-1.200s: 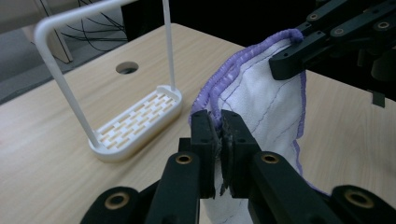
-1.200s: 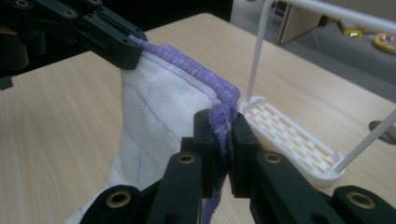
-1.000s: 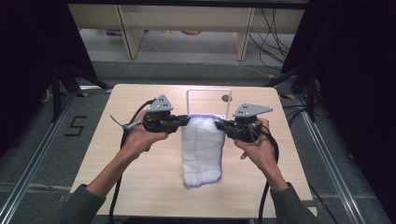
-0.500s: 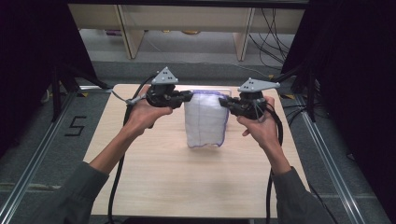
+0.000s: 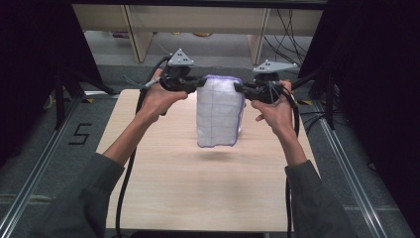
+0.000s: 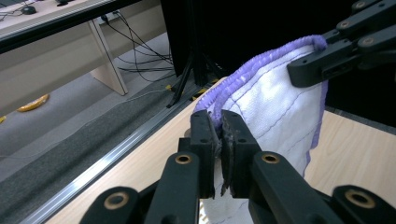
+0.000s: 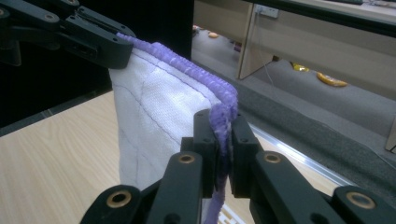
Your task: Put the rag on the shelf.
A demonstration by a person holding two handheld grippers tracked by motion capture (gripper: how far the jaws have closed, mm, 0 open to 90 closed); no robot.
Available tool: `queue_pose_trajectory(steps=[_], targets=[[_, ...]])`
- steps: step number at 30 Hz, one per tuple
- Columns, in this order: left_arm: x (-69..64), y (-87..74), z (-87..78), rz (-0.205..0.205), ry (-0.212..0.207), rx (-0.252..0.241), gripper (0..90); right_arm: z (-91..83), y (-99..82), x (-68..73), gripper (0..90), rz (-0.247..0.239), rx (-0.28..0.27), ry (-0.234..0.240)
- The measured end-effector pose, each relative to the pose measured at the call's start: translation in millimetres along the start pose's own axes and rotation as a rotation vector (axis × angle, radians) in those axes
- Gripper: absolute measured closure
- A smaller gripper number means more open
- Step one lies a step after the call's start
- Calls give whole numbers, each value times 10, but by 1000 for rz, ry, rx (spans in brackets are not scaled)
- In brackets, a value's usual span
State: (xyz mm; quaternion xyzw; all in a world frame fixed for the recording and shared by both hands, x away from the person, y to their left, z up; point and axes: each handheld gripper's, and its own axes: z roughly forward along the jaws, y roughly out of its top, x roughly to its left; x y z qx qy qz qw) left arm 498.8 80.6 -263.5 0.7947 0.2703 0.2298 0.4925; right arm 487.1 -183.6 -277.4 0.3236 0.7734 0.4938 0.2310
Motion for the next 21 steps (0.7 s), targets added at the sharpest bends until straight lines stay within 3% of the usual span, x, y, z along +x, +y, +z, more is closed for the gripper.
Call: queue_pose_trajectory(steps=[8, 11, 14, 21], targets=[[145, 147, 142, -4, 27, -13, 833, 77, 164, -144, 844, 7, -4, -25], [198, 208, 193, -29, 36, -34, 832, 115, 220, -214, 844, 8, -11, -35], [275, 271, 251, -5, 35, -30, 831, 137, 257, -258, 843, 9, -17, -47], [425, 285, 427, -50, 33, -60, 826, 276, 341, -453, 842, 46, -29, -73]])
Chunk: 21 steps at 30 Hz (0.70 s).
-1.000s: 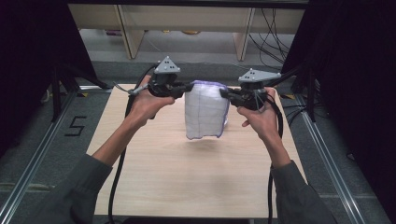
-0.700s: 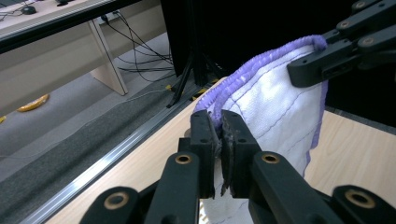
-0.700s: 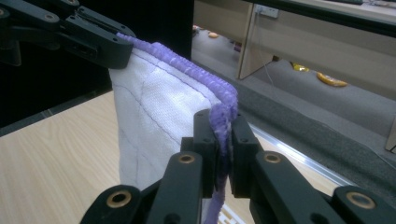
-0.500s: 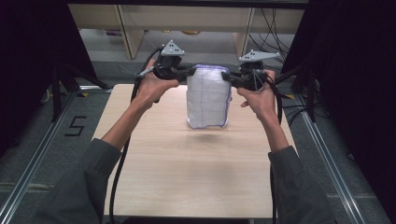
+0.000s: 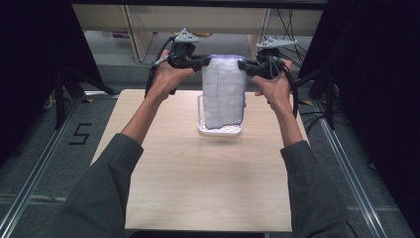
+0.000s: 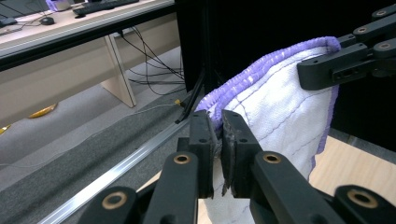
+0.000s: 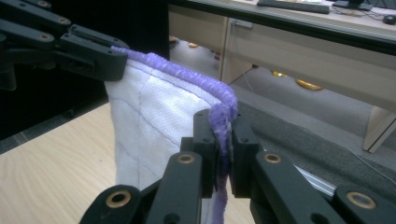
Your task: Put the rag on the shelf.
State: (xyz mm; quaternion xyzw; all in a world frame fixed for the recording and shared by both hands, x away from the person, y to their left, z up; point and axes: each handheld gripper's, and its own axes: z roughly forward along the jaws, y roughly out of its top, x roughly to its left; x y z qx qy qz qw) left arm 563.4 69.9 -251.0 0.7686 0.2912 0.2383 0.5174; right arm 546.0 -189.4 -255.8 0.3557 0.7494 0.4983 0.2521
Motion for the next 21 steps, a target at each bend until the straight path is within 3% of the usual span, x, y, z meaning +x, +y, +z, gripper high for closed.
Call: queue_pose_trajectory(steps=[4, 10, 11, 21], targets=[[72, 14, 71, -42, 16, -16, 826, 74, 33, -49, 842, 25, -4, -6], [159, 6, 204, -52, 47, -15, 824, 242, 62, -152, 840, 55, -1, -20], [177, -16, 239, -57, 51, -17, 823, 309, 41, -179, 839, 85, 10, -22], [322, -192, 546, -89, 67, 16, 807, 662, -158, -339, 831, 108, 86, -46]])
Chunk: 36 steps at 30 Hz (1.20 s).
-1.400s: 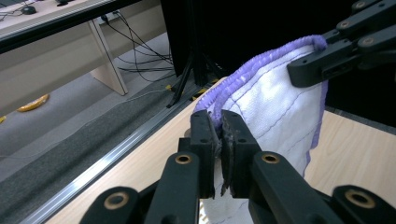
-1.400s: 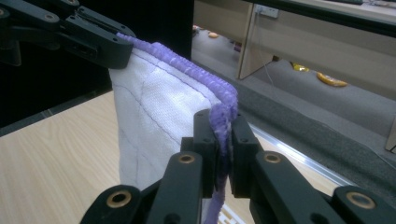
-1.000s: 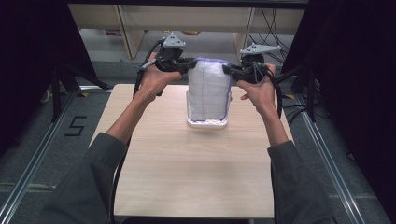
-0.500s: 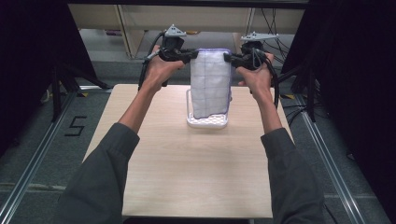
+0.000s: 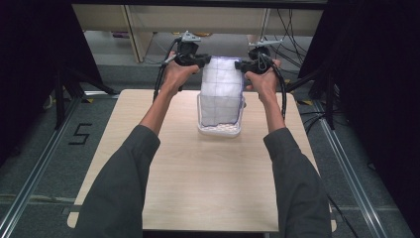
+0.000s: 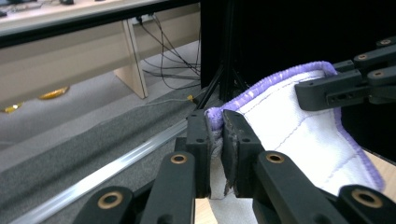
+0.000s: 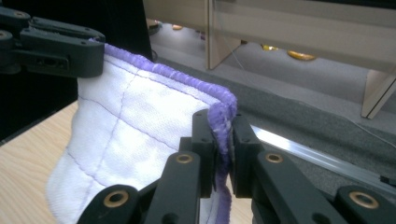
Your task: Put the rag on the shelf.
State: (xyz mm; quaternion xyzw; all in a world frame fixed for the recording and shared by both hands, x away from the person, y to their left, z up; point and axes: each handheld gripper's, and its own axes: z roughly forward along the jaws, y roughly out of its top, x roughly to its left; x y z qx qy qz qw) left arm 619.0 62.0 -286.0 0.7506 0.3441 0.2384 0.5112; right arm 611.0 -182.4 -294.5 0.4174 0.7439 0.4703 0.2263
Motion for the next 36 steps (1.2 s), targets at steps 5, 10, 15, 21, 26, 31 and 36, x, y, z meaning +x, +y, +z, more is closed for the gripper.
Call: queue_pose_trajectory(steps=[5, 10, 15, 21, 26, 31, 36], targets=[[32, -65, 121, 3, 12, 35, 806, 119, -62, -31, 829, 23, 42, -11], [67, -151, 220, -26, 24, 46, 800, 245, -155, -86, 822, 9, 98, -25], [109, -214, 220, -31, 34, 72, 795, 289, -210, -111, 813, 10, 145, -47], [93, -286, 144, -40, 21, 68, 787, 381, -261, -118, 634, -7, 224, -78], [92, -301, 17, -23, 1, 88, 769, 358, -246, -114, 585, 24, 205, -66], [84, -344, -101, -45, -11, 87, 737, 264, -222, -135, 569, 45, 197, -69], [112, -438, -179, -37, -20, 128, 696, 152, -241, -163, 559, 41, 179, -46]])
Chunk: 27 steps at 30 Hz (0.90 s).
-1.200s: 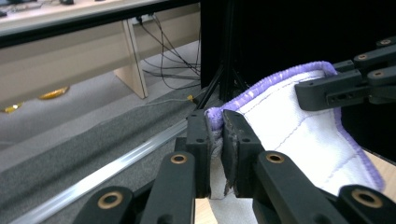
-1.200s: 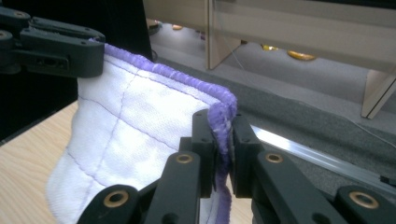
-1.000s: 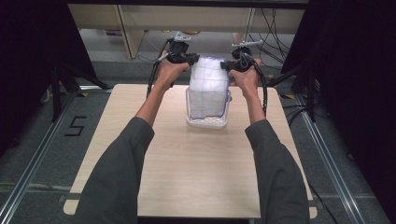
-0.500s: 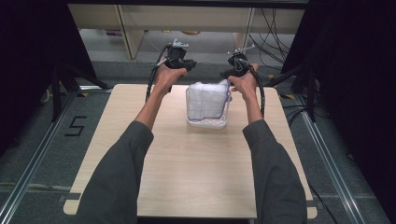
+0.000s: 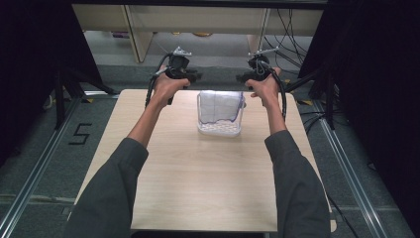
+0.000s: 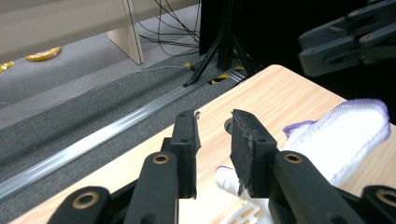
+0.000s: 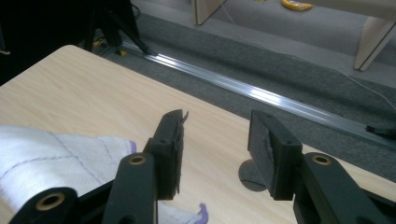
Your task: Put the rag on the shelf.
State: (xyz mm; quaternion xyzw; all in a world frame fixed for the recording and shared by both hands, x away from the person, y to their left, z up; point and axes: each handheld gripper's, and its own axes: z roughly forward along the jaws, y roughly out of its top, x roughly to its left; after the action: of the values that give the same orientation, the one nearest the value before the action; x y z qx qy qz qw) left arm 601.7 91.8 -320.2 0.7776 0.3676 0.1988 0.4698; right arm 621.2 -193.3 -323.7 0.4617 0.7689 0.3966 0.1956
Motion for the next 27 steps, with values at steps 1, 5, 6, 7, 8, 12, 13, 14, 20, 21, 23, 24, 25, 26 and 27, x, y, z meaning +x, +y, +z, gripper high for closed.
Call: queue_pose_trajectory(steps=[1, 5, 6, 7, 8, 12, 13, 14, 20, 21, 23, 24, 25, 26, 27], targets=[[20, -44, -26, -3, -11, 0, 683, -29, -32, -20, 550, 8, 14, 1], [59, -106, -51, -5, 2, 24, 665, -53, -77, -87, 541, 0, 17, 5], [75, -125, -64, -17, 5, 19, 660, -93, -101, -107, 540, 21, 23, 3], [87, -143, -76, -29, 1, 13, 660, -93, -101, -107, 540, 21, 23, 3], [99, -160, -90, -30, -6, 15, 651, -125, -128, -138, 535, 13, 5, 12], [102, -250, -137, -40, -1, 22, 632, -211, -193, -148, 526, 26, 13, 11], [97, -274, -147, -37, -1, 26, 632, -211, -193, -148, 526, 26, 13, 11], [86, -298, -152, -42, -6, 23, 630, -229, -210, -151, 526, 29, 8, 18], [57, -374, -247, -32, -1, 46, 603, -307, -282, -158, 504, -4, -5, 24], [51, -382, -266, -34, 3, 43, 596, -332, -287, -135, 503, 19, 2, 28], [49, -397, -307, -42, -2, 46, 572, -378, -292, -98, 491, 39, 14, 33], [44, -406, -329, -41, 1, 42, 556, -415, -307, -97, 486, 12, 0, 33], [39, -416, -352, -43, 1, 41, 556, -415, -307, -97, 486, 12, 0, 33], [38, -431, -377, -44, -7, 47, 549, -423, -322, -105, 485, -13, -24, 41], [31, -442, -391, -42, -1, 48, 540, -459, -335, -102, 479, -14, -19, 43]])
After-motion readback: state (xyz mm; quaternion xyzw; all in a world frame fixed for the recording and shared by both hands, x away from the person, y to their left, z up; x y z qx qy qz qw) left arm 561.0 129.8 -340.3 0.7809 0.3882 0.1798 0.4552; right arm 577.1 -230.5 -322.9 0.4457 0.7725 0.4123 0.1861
